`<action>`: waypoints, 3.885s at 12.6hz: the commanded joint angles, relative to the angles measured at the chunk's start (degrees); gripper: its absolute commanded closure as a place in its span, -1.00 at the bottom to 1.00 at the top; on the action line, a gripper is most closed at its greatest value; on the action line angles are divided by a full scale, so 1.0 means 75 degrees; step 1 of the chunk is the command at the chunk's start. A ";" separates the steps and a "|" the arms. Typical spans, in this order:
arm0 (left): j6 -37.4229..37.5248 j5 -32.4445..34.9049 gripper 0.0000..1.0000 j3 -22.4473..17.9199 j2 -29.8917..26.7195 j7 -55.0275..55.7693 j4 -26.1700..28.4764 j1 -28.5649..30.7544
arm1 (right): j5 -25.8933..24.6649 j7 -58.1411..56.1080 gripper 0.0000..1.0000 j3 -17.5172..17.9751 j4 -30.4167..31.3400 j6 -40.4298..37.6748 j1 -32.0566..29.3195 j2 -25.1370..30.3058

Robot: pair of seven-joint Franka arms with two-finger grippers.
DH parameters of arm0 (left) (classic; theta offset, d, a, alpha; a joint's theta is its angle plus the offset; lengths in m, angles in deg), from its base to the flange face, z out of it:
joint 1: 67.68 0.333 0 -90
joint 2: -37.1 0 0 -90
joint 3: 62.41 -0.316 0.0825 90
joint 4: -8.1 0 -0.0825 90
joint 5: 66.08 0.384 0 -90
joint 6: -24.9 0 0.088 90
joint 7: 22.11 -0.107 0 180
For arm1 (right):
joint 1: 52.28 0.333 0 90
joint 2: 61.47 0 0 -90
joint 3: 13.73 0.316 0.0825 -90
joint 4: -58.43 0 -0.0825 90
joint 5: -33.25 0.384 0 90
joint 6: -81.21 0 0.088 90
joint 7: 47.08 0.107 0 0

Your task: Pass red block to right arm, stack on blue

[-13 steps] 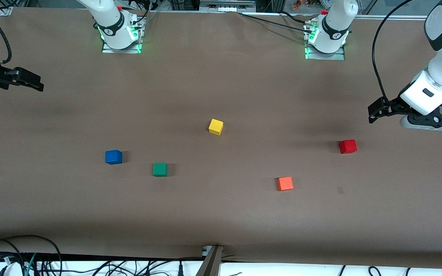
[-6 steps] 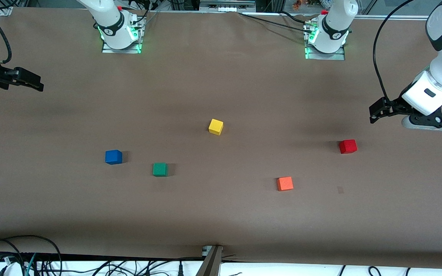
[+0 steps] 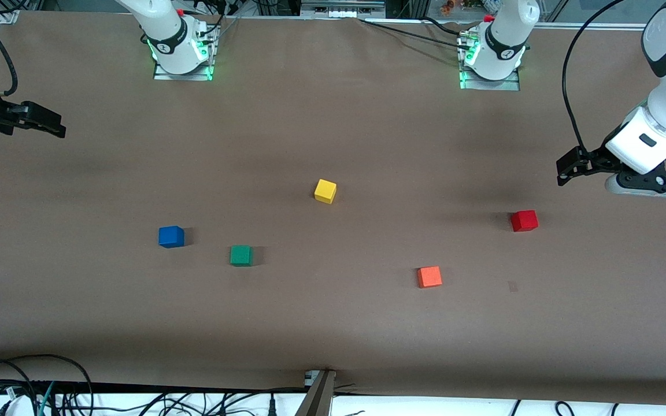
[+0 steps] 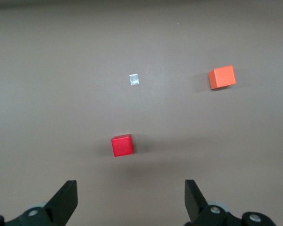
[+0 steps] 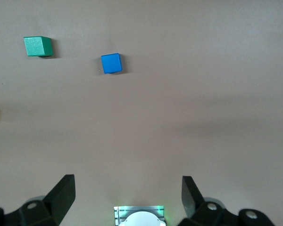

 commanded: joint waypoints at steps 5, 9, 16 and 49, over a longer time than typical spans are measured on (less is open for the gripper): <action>0.0265 0.0007 -1.00 -0.0035 0.0186 -0.0123 -0.0146 0.0032 | -0.0069 -0.0075 -1.00 -0.0010 -0.0168 -0.0057 -0.0011 -0.0046; 0.0547 0.0007 -1.00 -0.0047 0.0629 -0.0287 -0.0005 0.0324 | -0.0069 -0.0075 -1.00 -0.0010 -0.0168 -0.0057 -0.0011 -0.0046; -0.0973 0.0019 -1.00 -0.0047 0.1766 -0.0275 0.0638 0.0536 | -0.0069 -0.0075 -1.00 -0.0010 -0.0157 -0.0057 -0.0011 -0.0057; -0.4574 0.0057 1.00 0.1240 0.2939 -0.2580 0.1086 0.0758 | 0.0631 0.0031 -1.00 0.0014 -0.0110 -0.0022 0.0154 -0.0631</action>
